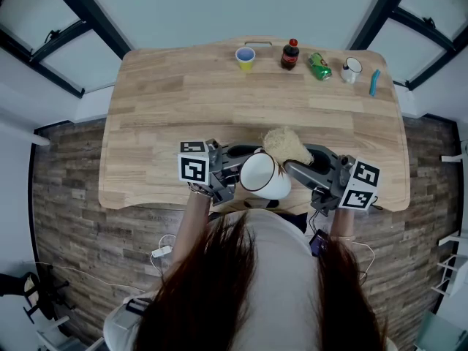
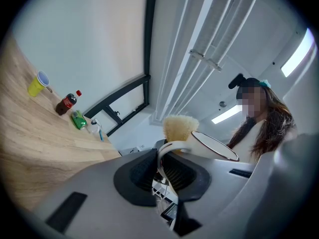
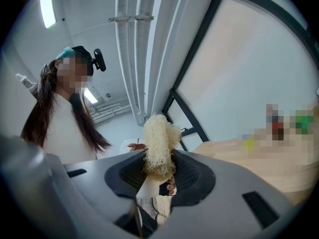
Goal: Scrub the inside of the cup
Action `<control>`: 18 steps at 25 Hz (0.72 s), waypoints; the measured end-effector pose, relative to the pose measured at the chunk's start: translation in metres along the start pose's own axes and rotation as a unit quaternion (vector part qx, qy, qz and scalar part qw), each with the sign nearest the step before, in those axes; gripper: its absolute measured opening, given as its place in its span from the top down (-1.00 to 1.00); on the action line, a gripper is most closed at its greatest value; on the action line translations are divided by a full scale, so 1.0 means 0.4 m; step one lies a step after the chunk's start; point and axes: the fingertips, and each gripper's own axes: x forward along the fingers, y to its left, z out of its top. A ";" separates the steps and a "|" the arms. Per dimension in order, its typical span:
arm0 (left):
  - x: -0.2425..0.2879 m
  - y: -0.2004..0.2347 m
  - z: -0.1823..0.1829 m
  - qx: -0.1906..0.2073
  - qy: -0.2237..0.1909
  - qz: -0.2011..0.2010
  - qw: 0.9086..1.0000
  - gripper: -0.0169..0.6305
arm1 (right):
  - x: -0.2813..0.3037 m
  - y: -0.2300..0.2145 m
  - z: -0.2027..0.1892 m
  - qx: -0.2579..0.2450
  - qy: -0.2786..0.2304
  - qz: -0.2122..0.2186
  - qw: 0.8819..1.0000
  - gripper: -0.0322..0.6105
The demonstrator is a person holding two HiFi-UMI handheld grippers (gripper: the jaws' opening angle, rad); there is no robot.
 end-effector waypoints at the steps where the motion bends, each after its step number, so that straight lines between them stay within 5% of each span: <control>1: 0.001 -0.001 -0.001 0.001 0.002 -0.001 1.000 0.81 | 0.002 -0.002 -0.002 0.000 0.002 -0.001 1.000 0.46; 18: 0.005 -0.010 0.003 0.011 -0.005 -0.010 1.000 0.81 | 0.003 -0.004 -0.008 0.011 0.003 0.001 1.000 0.46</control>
